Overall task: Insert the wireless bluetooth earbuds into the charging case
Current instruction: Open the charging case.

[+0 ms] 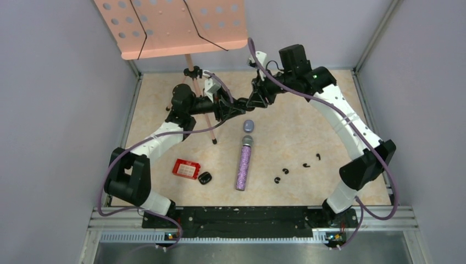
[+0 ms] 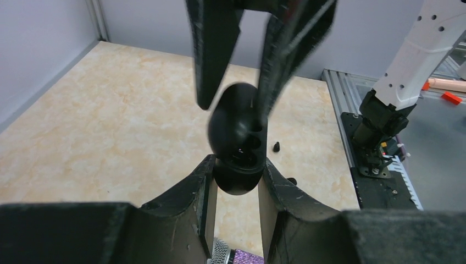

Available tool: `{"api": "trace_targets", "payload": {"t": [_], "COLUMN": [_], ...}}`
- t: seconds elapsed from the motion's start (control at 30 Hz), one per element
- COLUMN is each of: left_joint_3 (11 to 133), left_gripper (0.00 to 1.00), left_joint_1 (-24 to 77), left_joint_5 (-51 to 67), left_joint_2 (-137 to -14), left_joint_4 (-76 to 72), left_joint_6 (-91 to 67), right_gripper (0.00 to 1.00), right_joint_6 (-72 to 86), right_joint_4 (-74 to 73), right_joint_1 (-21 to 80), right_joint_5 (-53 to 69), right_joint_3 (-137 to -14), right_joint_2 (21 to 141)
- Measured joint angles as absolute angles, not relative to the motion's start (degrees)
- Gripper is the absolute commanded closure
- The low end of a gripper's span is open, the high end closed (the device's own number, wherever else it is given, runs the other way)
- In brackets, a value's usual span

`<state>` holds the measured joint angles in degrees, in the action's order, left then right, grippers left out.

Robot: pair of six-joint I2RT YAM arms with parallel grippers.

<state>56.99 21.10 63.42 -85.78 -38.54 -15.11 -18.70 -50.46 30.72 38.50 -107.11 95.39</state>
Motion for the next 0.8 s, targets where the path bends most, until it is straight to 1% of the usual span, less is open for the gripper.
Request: {"api": "trace_targets", "payload": {"t": [0.3, 0.37, 0.53, 0.63, 0.7, 0.8], "left_joint_3": [57.0, 57.0, 57.0, 57.0, 57.0, 57.0], "left_gripper": [1.0, 1.0, 1.0, 1.0, 1.0, 1.0], "left_joint_1": [21.4, 21.4, 21.4, 21.1, 20.8, 20.1], "left_joint_5": [64.5, 64.4, 63.4, 62.1, 60.9, 58.8], "left_joint_2": [-86.4, -86.4, -87.0, -87.6, -88.1, -88.7], "left_joint_4": [-38.9, -39.0, -39.0, -39.0, -38.9, -38.8], "left_joint_6": [-15.2, -15.4, -16.9, -17.9, -18.7, -20.9], "right_gripper": [0.63, 0.6, 0.5, 0.48, 0.48, 0.51], "right_joint_6": [-15.0, -14.7, -13.4, -12.2, -11.9, -12.4], "right_joint_4": [-49.4, -49.4, -49.3, -48.6, -48.6, -48.4], "right_joint_1": [28.0, 27.9, 27.1, 26.7, 26.6, 26.3], "right_joint_5": [39.7, 40.2, 41.3, 42.6, 42.8, 42.1], "right_joint_3": [-108.9, -108.9, -109.7, -110.8, -110.5, -106.8], "right_joint_2": [96.7, 96.8, 96.8, 96.4, 95.3, 91.3]}}
